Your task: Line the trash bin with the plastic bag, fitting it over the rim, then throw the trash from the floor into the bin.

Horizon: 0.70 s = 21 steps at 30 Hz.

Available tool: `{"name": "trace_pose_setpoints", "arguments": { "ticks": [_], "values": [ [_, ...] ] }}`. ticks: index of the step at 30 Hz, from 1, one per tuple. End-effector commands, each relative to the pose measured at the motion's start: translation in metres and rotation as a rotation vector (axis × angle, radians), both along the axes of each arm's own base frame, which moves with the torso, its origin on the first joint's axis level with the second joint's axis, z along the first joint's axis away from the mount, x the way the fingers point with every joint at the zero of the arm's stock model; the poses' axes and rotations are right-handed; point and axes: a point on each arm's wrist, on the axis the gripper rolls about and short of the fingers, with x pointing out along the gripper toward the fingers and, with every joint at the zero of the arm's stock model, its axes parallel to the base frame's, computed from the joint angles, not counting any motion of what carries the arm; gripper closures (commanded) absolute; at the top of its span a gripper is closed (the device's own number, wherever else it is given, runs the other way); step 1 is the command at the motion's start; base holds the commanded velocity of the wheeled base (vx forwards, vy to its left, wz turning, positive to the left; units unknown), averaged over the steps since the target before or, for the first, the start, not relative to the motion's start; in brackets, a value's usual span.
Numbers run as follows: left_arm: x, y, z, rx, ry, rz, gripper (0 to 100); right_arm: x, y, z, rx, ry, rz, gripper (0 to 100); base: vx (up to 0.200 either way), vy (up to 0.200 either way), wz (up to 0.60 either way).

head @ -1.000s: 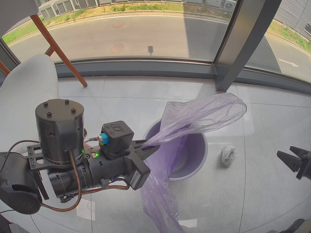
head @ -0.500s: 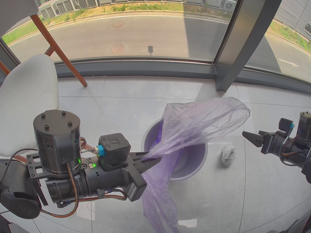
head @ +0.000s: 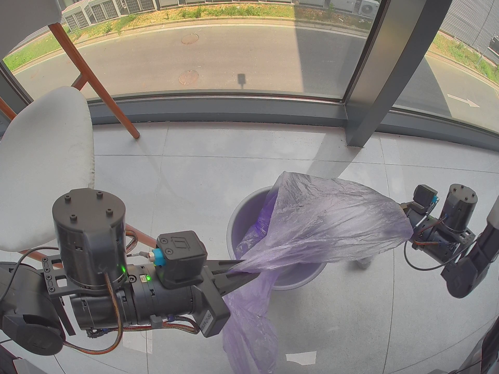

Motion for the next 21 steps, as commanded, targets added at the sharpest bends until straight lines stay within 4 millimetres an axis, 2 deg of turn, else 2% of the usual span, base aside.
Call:
{"name": "trace_pose_setpoints", "arguments": {
  "ticks": [1,4,11,17,21],
  "values": [
    [-0.001,0.000,-0.001,0.001,0.002,-0.010,100,0.024,0.023,-0.048,-0.002,0.056,0.055,100,0.000,0.000,0.00],
    [0.000,0.000,-0.001,0.000,0.001,-0.010,100,0.032,0.034,-0.050,0.015,0.049,0.082,100,0.000,0.000,0.00],
    [0.000,0.000,0.000,-0.001,0.000,-0.010,100,0.051,0.066,-0.034,0.144,-0.006,0.140,100,0.000,0.000,0.00],
    [0.000,0.000,-0.002,0.003,0.004,-0.010,100,0.062,0.080,-0.024,0.169,-0.070,0.169,100,0.000,0.000,0.00],
    [0.001,-0.001,0.000,-0.002,0.001,-0.009,100,0.060,0.087,-0.029,0.166,-0.058,0.188,100,0.000,0.000,0.00]
  ]
}}
